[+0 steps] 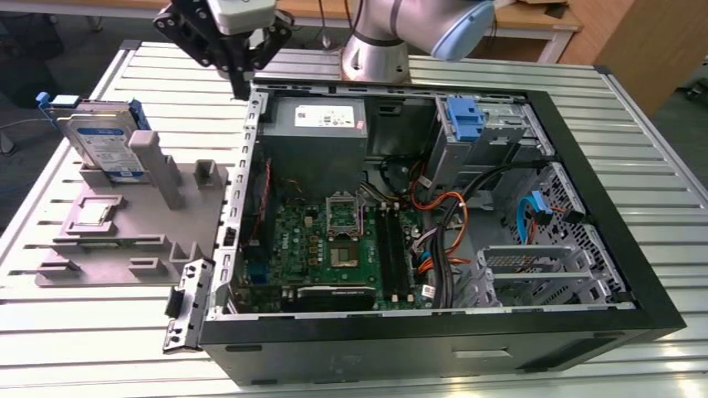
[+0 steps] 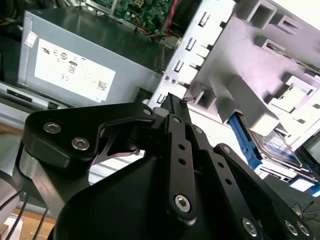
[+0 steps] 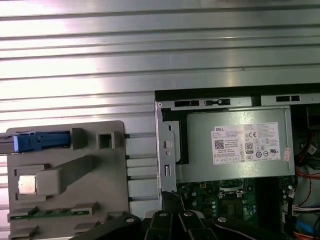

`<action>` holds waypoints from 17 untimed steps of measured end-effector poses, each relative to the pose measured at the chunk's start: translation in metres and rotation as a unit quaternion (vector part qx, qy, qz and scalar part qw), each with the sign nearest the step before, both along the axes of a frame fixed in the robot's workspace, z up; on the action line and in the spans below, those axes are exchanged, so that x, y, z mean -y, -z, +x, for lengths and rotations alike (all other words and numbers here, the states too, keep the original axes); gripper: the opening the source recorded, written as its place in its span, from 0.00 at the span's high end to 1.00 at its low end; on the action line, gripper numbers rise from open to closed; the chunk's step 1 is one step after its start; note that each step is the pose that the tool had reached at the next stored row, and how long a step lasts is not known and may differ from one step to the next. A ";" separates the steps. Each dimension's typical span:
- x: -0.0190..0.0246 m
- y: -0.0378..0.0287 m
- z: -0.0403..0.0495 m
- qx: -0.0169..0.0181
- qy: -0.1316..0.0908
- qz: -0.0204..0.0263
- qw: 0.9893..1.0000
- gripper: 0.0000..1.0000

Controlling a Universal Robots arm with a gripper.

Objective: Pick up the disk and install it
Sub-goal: 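Reach for the disk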

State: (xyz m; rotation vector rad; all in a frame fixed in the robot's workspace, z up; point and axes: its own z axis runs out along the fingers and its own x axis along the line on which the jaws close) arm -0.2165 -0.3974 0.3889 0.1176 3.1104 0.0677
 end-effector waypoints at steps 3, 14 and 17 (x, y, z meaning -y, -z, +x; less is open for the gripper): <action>-0.0002 0.0003 -0.0107 0.000 0.000 0.000 1.000 0.90; -0.0009 0.0017 -0.0501 0.000 0.000 0.000 1.000 0.90; -0.0011 0.0021 -0.0631 0.000 0.000 0.000 1.000 0.90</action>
